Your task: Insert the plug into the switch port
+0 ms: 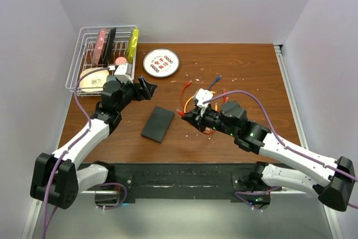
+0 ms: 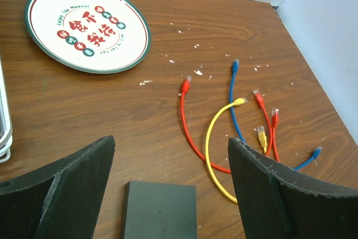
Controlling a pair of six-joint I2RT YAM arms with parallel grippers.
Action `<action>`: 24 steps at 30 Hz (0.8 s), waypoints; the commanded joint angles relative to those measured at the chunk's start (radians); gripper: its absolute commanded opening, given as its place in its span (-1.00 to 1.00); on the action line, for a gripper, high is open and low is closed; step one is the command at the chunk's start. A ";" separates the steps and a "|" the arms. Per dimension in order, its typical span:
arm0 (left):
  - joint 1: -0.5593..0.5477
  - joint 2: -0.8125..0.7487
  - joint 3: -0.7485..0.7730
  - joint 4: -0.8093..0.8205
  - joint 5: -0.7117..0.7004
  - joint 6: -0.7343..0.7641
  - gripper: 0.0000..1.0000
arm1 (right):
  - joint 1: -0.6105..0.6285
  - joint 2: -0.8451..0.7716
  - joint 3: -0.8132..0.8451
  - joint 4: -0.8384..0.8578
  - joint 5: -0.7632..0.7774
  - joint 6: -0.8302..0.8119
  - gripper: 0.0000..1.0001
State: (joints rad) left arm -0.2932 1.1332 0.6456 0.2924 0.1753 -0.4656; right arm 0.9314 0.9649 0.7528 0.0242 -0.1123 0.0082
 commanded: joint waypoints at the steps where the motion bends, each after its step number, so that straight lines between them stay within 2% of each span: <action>1: 0.000 0.019 -0.032 0.080 -0.002 0.027 0.73 | 0.017 -0.006 0.003 0.023 0.022 -0.056 -1.00; 9: 0.000 0.050 -0.038 0.051 0.003 0.042 0.71 | 0.026 0.044 0.026 -0.012 0.062 -0.043 -1.00; 15: 0.006 0.086 -0.052 0.022 0.009 0.042 0.71 | 0.030 0.120 0.025 -0.003 0.079 0.027 -1.00; 18: 0.017 0.131 -0.034 -0.009 0.044 0.056 0.71 | 0.032 0.158 0.013 0.014 0.076 0.050 -1.00; 22: 0.037 0.183 -0.052 -0.013 0.047 0.035 0.69 | 0.034 0.218 0.000 0.020 0.144 0.076 -1.00; 24: 0.063 0.198 -0.095 0.028 0.114 0.013 0.67 | 0.034 0.247 0.002 0.019 0.157 0.091 -1.00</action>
State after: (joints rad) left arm -0.2710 1.3109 0.5980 0.2783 0.2100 -0.4419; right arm 0.9592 1.1755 0.7509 0.0158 -0.0242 0.0547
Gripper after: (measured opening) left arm 0.844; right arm 0.059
